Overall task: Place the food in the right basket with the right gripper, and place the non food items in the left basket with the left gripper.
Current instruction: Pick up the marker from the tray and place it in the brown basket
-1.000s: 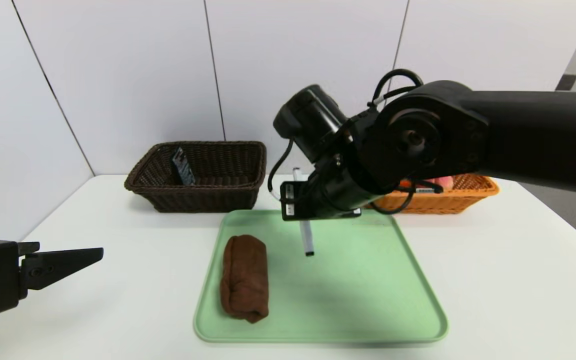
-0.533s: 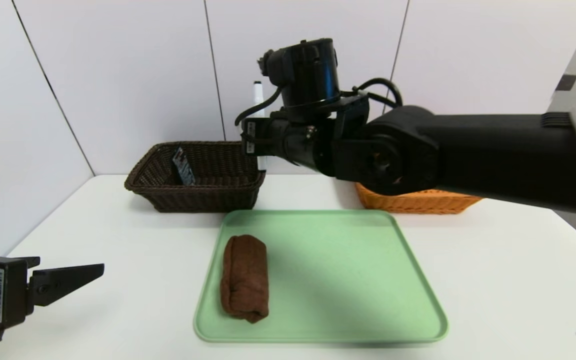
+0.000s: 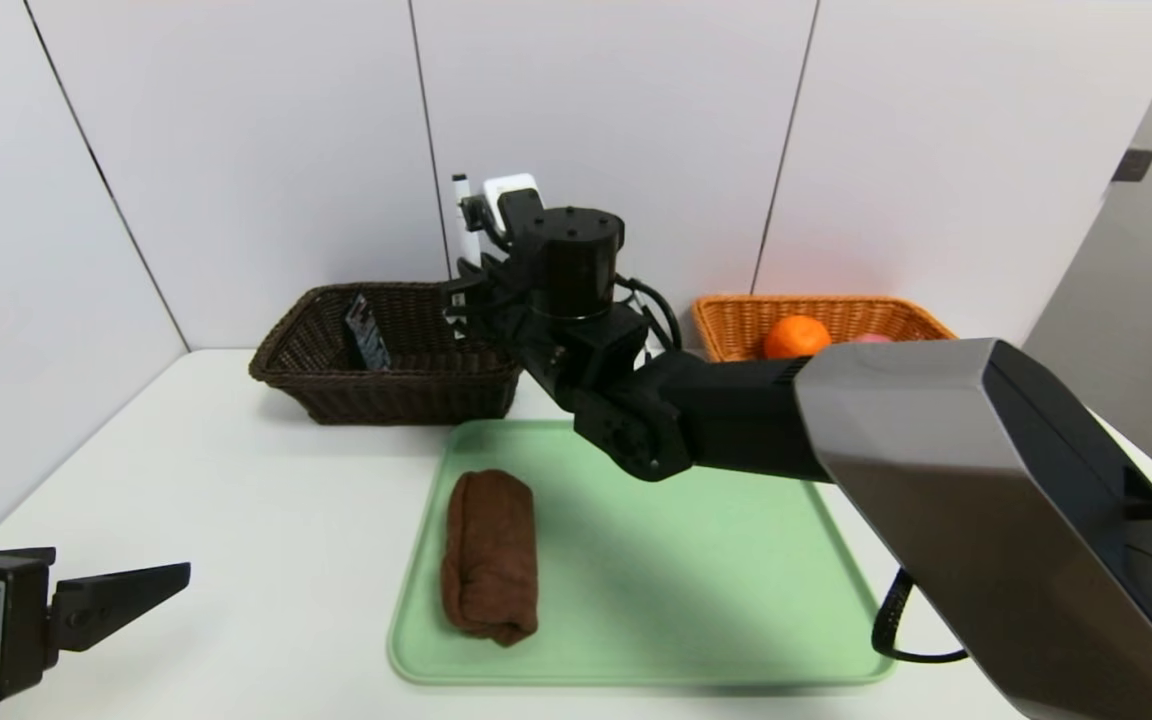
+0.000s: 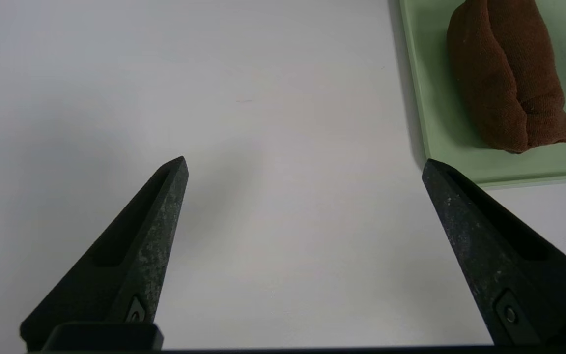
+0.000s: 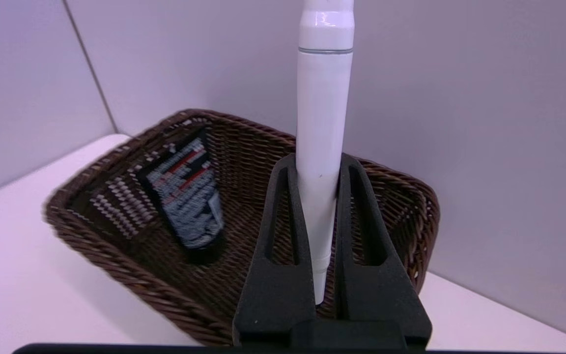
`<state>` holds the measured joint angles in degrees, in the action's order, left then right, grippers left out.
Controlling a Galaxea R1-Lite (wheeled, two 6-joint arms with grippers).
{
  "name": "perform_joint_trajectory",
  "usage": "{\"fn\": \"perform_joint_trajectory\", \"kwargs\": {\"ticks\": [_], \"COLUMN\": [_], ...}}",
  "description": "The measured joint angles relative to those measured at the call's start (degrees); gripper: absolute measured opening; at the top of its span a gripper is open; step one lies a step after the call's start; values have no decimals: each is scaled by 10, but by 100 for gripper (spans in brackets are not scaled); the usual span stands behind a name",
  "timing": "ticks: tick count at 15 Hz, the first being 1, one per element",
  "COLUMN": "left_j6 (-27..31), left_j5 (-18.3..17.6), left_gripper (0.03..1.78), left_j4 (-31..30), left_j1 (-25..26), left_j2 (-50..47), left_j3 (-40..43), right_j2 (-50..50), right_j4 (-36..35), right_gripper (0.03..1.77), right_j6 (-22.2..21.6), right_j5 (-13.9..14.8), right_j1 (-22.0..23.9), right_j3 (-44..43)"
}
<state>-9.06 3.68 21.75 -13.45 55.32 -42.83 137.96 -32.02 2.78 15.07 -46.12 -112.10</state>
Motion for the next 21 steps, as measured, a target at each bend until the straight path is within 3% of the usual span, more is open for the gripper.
{"fn": "perform_joint_trajectory", "kwargs": {"ticks": [7, 10, 14, 18, 21], "left_j6": [0, 0, 0, 0, 14], "left_j5": [10, 10, 10, 11, 11], "left_gripper": [169, 169, 169, 169, 169], "left_j4": [0, 0, 0, -5, -2], "left_j1": [0, -1, 0, 0, -1], "left_j2": [-7, -7, -7, -9, -5], "left_j3": [17, 18, 20, 9, -35], "right_j2": [40, 54, 58, 22, -46], "right_j4": [-20, -34, -32, -17, 47], "right_gripper": [16, 64, 107, 133, 145], "right_j6": [21, 20, 20, 24, 34], "right_j5": [-6, -4, -7, -11, -6], "right_j1": [26, 27, 27, 27, 28], "right_j3": [-5, -6, -6, -5, -5]}}
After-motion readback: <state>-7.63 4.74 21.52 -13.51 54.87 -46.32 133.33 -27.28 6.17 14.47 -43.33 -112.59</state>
